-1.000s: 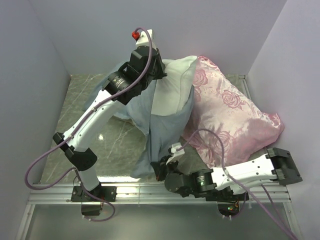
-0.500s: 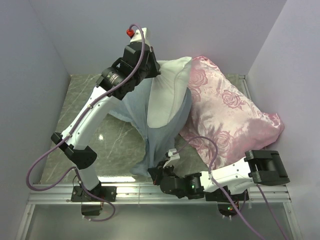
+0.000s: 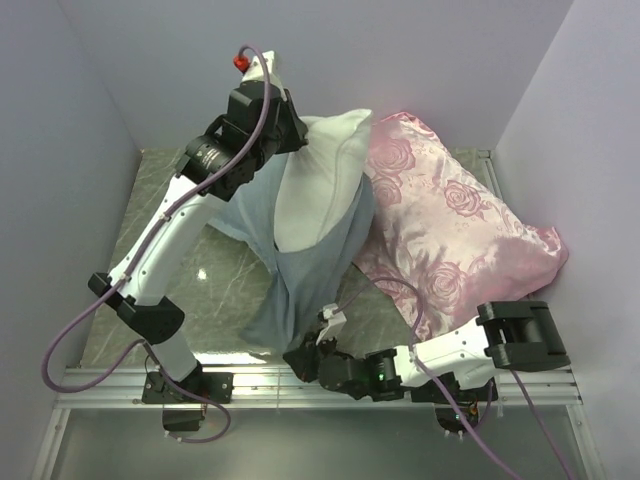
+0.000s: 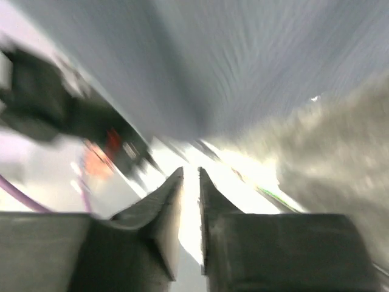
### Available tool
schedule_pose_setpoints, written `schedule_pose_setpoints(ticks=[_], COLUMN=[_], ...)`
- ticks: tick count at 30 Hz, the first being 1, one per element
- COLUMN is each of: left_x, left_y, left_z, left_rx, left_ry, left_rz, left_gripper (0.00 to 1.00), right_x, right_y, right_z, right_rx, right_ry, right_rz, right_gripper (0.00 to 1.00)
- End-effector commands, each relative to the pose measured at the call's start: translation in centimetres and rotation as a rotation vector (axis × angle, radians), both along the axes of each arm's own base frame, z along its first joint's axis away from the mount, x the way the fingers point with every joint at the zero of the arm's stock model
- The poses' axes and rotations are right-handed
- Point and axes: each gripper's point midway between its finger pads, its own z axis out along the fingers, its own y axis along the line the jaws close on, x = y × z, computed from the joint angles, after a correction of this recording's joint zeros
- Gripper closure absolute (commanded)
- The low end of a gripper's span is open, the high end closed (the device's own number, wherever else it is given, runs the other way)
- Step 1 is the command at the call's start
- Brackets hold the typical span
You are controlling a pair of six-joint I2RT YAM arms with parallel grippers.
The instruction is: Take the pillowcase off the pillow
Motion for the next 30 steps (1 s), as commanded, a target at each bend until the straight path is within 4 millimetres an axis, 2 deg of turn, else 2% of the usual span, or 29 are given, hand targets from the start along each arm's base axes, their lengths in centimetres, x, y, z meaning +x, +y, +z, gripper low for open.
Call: schedule_pose_setpoints(ticks=[1, 2, 3, 5, 10, 11, 13, 14, 16, 17, 19, 20, 23, 26, 30], left_x=[-1.9, -2.0, -1.7, -1.7, -1.8, -1.8, -2.1, -2.1, -2.2, -2.2, -2.4, -2.5, -2.5, -2.6, -2.7], left_y=[4.2, 4.1, 3.5, 3.3, 2.5, 2.4, 2.0, 1.7, 1.5, 1.4, 0.9, 0.7, 0.3, -0.3, -0.7], left_z=[15.0, 14.7, 13.0, 11.5, 9.3, 9.0, 8.6, 8.3, 8.0, 7.9, 7.8, 7.7, 7.6, 7.2, 6.7], left_rx=[-0.336, -0.342, -0.333, -0.333, -0.335, -0.340, -0.344, -0.344, -0.347, -0.347, -0.350, -0.347, -0.343, -0.338, -0.340], left_ry=[-0.398, -0.393, -0.361, -0.344, -0.309, -0.307, -0.301, -0.296, -0.293, -0.290, -0.289, -0.287, -0.283, -0.278, -0.272], left_rz=[0.074, 0.066, 0.059, 0.058, 0.044, 0.041, 0.036, 0.032, 0.032, 0.033, 0.027, 0.024, 0.022, 0.017, 0.014], left_gripper=[1.00, 1.00, 1.00, 1.00, 1.00, 1.00, 1.00, 1.00, 1.00, 1.00, 1.00, 1.00, 1.00, 1.00, 1.00], right_x=[-2.5, -1.7, -1.5, -0.9, -1.0, -0.7, 0.3, 0.7, 2.4, 3.0, 4.7, 5.2, 7.3, 8.9, 10.5], right_y=[-1.5, -1.7, -1.8, -2.0, -3.2, -3.7, -5.2, -5.9, -7.3, -7.7, -8.6, -8.9, -10.5, -11.8, -12.3], right_z=[-2.2, -1.1, 0.4, 2.7, 9.3, 11.9, 13.2, 15.5, 17.0, 18.9, 20.1, 21.4, 22.8, 23.4, 23.9], right_rx=[-0.173, -0.179, -0.183, -0.160, -0.011, 0.051, 0.048, 0.094, 0.098, 0.132, 0.133, 0.159, 0.176, 0.176, 0.150], right_ry=[-0.002, -0.032, -0.040, -0.059, -0.053, -0.047, -0.055, -0.057, -0.085, -0.083, -0.086, -0.084, -0.080, -0.085, -0.098], right_rz=[0.120, 0.080, 0.072, 0.039, 0.053, 0.039, -0.020, -0.043, -0.116, -0.137, -0.184, -0.197, -0.269, -0.324, -0.357], right_gripper=[0.72, 0.62, 0.58, 0.47, 0.43, 0.43, 0.41, 0.40, 0.37, 0.36, 0.36, 0.34, 0.29, 0.27, 0.24])
